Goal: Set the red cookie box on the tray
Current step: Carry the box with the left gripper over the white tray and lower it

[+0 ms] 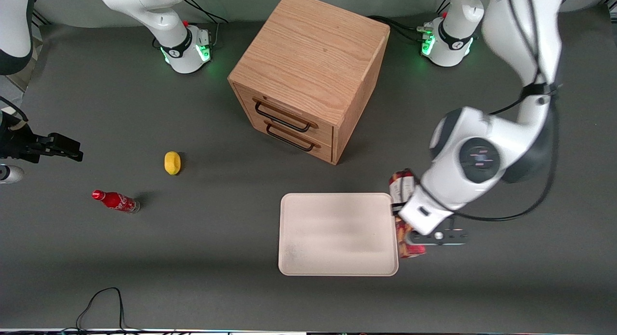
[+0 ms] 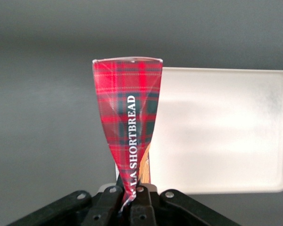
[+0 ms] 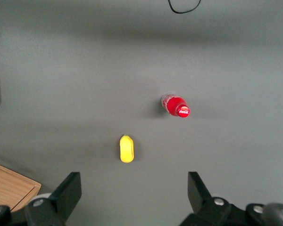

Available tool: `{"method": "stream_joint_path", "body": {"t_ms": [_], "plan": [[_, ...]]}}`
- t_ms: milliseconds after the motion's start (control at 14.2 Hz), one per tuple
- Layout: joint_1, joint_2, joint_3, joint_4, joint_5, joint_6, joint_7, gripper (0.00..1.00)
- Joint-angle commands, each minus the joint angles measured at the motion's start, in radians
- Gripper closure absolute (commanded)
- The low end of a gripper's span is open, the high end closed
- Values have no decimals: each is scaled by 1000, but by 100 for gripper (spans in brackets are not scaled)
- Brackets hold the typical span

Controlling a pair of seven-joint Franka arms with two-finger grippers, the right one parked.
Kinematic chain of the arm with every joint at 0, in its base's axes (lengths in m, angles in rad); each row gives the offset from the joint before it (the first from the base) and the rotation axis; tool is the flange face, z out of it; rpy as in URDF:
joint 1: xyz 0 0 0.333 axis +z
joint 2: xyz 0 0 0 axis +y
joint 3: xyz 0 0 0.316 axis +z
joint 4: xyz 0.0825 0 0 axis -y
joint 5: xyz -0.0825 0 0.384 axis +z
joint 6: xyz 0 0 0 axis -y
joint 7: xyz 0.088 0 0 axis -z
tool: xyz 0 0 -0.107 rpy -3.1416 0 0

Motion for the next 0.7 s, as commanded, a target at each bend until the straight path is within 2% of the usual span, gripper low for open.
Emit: {"method": "stream_joint_path", "body": {"t_ms": [0,282,563,634], "plan": [[-6,55,-1,-48,34,140,-41,100],[-17,129,0,-74,65,217,-41,100],[-17,163,2,-89,65,257,-43,100],[-17,163,3,-97,63,273,-41,63]]}}
